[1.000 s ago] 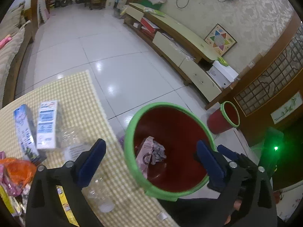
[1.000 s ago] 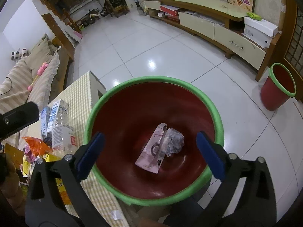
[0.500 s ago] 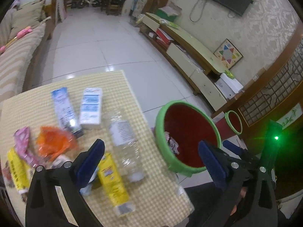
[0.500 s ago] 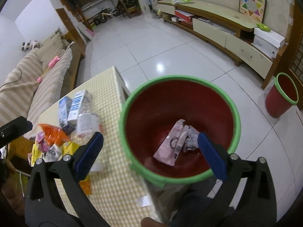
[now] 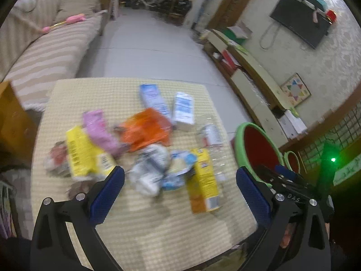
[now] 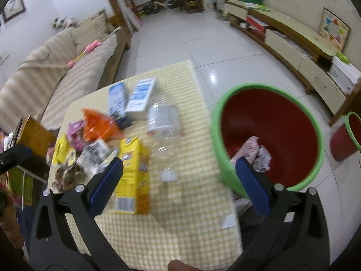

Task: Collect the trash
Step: 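Move both open tools back over the trash on the table, then grasp the yellow iced-tea carton with the right tool while the left tool grasps a yellow wrapper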

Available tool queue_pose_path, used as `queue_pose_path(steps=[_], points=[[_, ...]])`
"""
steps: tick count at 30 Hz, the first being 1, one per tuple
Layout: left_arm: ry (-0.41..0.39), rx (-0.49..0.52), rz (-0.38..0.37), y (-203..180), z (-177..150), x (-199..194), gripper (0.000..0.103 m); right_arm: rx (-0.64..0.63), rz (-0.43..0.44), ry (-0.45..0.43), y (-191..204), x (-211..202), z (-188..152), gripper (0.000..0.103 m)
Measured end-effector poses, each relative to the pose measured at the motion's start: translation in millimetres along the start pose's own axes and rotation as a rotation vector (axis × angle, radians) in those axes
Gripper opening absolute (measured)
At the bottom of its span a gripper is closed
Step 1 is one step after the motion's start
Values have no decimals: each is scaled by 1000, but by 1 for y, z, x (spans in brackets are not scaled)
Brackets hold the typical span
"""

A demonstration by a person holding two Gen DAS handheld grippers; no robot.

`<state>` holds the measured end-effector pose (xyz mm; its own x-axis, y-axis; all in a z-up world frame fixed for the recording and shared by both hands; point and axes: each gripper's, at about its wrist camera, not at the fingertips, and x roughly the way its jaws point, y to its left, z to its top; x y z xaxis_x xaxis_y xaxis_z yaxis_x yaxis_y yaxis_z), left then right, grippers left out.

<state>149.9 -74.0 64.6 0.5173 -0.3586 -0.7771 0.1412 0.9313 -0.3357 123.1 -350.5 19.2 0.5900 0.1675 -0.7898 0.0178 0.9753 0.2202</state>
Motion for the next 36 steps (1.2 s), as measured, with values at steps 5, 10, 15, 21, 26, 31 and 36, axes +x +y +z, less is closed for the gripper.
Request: queue_pose_path(steps=[5, 10, 15, 21, 26, 31, 36], points=[[-26, -70, 60, 45, -18, -20, 95, -69, 5, 20, 37, 10, -8, 98], [-27, -103, 131, 81, -36, -27, 95, -111, -15, 53, 53, 24, -18, 98], [1, -130, 156, 104, -46, -21, 95, -129, -27, 81, 62, 33, -23, 98], [18, -166, 160, 120, -45, -12, 95, -135, -26, 104, 67, 40, -26, 98], [19, -245, 119, 134, -37, -6, 95, -144, -25, 121, 74, 48, -28, 98], [35, -332, 55, 147, -24, 10, 95, -152, -24, 140, 77, 57, -27, 96], [85, -407, 17, 156, -14, 40, 89, -149, -24, 161, 79, 69, -25, 93]])
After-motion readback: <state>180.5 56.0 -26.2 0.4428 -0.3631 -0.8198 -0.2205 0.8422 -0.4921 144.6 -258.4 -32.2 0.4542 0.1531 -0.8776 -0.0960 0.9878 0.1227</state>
